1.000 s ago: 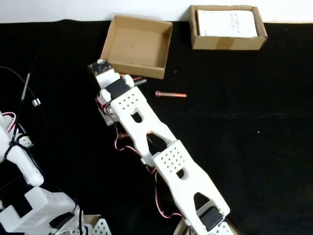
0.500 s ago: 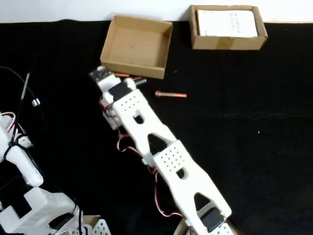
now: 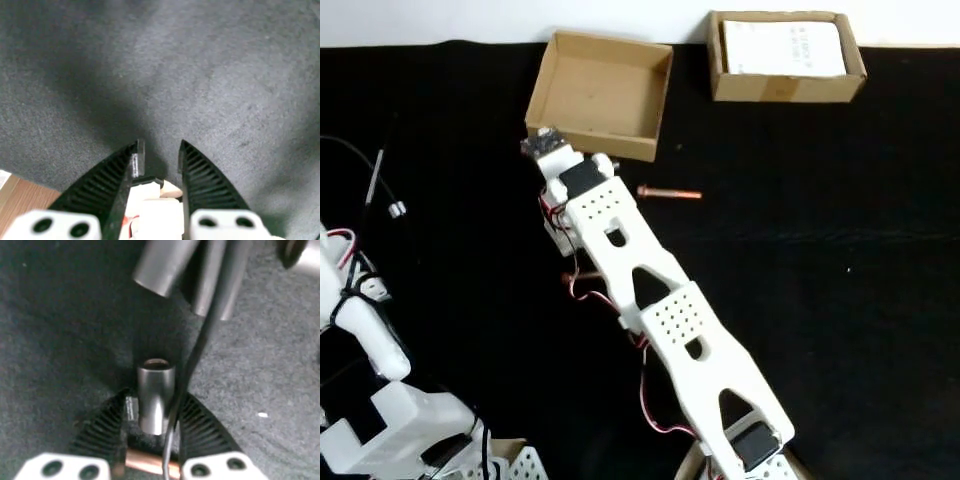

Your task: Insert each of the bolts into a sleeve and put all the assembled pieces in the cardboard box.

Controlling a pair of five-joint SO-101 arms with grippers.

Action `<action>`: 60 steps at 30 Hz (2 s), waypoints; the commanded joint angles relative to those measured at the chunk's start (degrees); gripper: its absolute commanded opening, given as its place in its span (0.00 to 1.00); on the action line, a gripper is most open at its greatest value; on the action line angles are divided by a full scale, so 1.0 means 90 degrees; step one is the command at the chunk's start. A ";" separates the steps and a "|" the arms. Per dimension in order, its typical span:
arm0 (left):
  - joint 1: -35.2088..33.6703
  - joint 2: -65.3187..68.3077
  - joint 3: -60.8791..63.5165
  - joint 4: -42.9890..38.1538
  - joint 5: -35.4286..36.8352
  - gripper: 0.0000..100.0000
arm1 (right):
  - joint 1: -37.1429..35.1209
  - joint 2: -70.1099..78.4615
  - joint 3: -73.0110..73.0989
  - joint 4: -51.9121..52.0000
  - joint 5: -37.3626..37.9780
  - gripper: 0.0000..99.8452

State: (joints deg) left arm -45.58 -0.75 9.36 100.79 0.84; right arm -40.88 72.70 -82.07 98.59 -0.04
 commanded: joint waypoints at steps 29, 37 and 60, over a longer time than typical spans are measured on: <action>0.6891 -0.0122 -0.0386 -0.0361 0.4308 0.24 | 0.3873 -0.9626 0.8415 0.0151 0.0059 0.01; 0.6930 0.2388 -0.1900 -0.0303 0.5402 0.27 | 0.3932 -1.0466 0.9802 -0.0523 0.0059 0.01; 0.6100 0.4313 -0.2974 -0.0674 0.6291 0.27 | 0.3912 -1.0857 1.0691 -0.0933 0.0059 0.01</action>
State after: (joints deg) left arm 12.97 38.11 -15.60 95.87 57.19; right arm -5.89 -23.03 14.02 90.86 -0.04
